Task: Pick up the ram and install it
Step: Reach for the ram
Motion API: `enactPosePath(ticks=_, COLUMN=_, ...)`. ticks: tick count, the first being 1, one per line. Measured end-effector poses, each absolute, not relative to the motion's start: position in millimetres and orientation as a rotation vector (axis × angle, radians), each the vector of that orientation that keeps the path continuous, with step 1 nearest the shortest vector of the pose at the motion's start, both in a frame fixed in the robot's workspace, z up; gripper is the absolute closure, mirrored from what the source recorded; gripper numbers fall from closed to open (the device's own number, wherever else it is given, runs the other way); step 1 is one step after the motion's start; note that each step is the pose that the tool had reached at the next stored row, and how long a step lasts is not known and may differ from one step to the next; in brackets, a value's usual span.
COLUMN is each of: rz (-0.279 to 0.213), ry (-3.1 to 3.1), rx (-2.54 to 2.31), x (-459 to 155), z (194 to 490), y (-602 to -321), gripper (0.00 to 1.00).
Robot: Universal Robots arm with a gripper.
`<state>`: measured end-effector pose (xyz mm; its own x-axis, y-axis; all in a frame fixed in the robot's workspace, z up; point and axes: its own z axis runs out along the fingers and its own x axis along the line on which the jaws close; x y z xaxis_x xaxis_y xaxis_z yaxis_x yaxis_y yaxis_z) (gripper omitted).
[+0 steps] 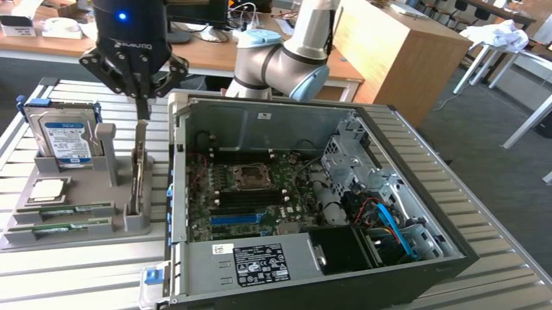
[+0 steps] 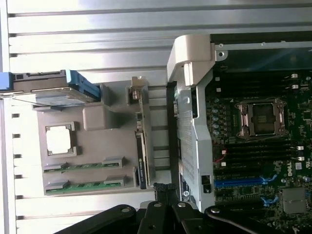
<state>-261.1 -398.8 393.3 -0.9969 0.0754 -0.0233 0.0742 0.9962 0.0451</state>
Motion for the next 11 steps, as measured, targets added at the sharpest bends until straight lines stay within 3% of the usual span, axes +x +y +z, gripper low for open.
enactPosePath(ticks=11, rz=0.069, ry=3.114, rx=0.117, x=-288, z=393, y=-399, gripper=0.90)
